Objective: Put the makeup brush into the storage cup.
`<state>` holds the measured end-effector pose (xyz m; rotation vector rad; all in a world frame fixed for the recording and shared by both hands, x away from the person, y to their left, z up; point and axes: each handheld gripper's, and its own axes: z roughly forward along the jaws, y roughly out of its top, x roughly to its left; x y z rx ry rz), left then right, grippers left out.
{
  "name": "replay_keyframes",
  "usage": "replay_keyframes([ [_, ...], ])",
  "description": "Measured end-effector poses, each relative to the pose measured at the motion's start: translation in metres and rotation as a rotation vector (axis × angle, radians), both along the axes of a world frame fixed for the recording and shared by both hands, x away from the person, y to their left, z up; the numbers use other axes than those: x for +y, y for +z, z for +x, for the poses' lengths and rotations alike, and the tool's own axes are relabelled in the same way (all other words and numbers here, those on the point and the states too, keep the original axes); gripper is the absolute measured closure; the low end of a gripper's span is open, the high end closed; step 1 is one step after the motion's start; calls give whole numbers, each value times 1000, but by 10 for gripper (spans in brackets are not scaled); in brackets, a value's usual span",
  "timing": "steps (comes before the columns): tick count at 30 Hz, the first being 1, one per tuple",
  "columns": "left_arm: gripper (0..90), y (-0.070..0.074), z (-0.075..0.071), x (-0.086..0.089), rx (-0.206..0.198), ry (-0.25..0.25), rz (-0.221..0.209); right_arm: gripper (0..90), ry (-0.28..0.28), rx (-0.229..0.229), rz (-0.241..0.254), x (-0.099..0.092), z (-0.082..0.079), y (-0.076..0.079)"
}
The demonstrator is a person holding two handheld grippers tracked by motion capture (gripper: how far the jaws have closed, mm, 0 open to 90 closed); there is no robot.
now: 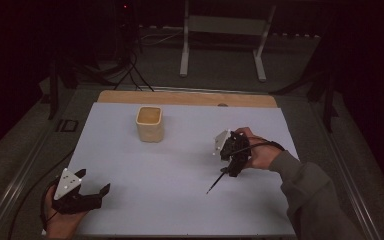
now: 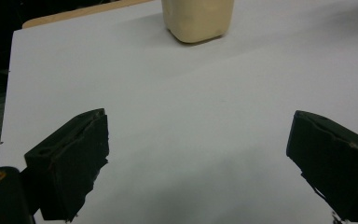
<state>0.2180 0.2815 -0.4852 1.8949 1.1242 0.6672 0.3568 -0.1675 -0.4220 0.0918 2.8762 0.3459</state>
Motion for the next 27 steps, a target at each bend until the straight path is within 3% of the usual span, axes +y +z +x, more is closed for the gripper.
replay_keyframes([
  [9,66,0,0,0,-1,-1,0,165,12,39,-29,7,-1,-21],
  [14,66,0,0,0,0,0,0,166,22,69,-69,10,-2,-34],
  [27,66,0,0,0,0,-1,0,166,42,139,-132,17,-2,-55],
])
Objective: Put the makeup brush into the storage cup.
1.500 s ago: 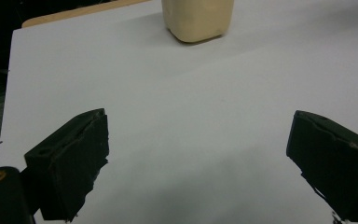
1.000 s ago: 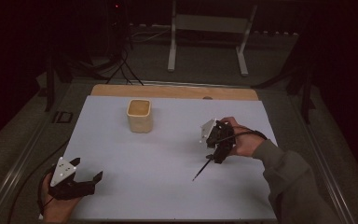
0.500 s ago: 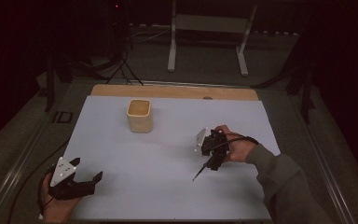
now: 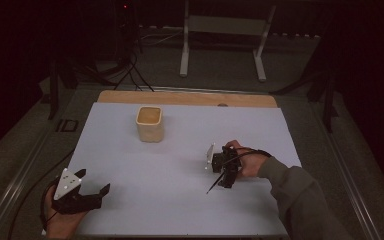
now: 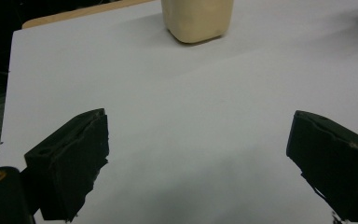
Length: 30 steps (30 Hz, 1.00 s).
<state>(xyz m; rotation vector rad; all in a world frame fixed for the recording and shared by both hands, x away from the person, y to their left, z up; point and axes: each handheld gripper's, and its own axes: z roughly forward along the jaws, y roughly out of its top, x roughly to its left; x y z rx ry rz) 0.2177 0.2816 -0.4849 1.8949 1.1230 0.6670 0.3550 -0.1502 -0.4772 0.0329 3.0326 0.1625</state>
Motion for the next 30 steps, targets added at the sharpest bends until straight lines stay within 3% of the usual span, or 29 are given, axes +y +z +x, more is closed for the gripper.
replay_keyframes([
  [6,66,0,0,0,1,0,0,279,-1,40,-2,0,4,-4],
  [11,66,0,0,0,1,1,1,443,6,67,-23,1,6,-8],
  [15,66,0,0,0,0,1,0,612,2,120,-43,0,7,-10],
  [16,66,0,0,0,0,1,0,612,2,120,-43,0,7,-10],
  [17,66,0,0,0,1,1,1,756,0,121,-69,3,4,-10],
  [19,66,0,0,0,0,1,1,847,15,114,-84,4,0,-9],
  [30,67,0,0,0,2,0,0,860,-1,98,-86,4,-2,-9],
])
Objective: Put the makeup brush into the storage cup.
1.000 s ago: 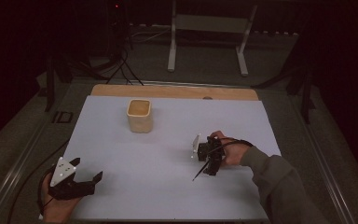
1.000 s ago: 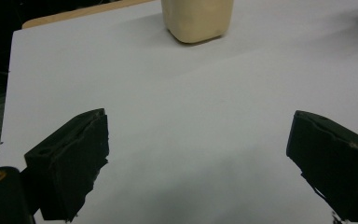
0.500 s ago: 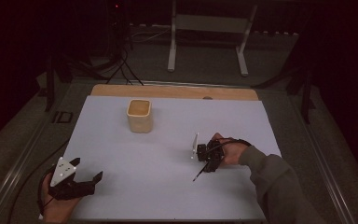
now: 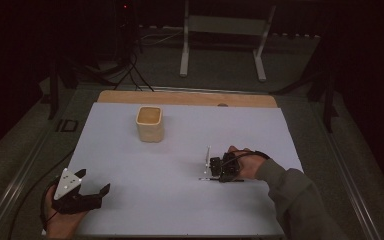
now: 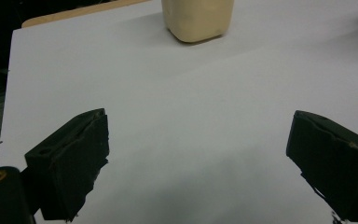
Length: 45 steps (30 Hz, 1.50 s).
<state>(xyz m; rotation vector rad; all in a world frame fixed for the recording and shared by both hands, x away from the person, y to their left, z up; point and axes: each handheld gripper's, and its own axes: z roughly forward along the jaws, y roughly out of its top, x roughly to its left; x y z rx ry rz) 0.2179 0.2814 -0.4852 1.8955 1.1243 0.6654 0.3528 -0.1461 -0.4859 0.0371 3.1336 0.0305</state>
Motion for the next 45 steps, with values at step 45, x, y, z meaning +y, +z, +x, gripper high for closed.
replay_keyframes([
  [45,67,1,0,2,-4,4,-12,859,-180,-139,544,-27,11,65],
])
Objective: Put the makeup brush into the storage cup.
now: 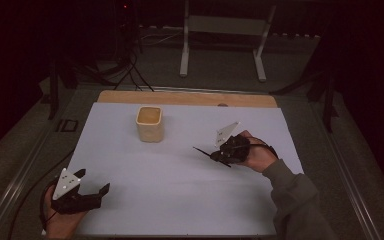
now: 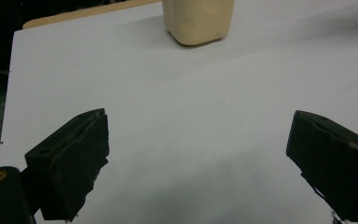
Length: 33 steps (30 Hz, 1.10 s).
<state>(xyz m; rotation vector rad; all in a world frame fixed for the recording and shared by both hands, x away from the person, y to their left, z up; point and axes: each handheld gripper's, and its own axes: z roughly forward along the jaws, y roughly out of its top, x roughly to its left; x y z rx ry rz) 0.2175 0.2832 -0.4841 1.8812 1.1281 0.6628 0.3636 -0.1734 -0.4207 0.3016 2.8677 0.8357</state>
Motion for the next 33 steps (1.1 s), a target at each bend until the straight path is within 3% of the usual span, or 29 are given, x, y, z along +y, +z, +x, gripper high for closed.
replay_keyframes([
  [17,68,1,0,0,-5,0,-5,859,-59,-33,187,-4,-1,10],
  [33,67,2,-1,0,-9,1,-16,859,-125,-36,342,-15,-6,1],
])
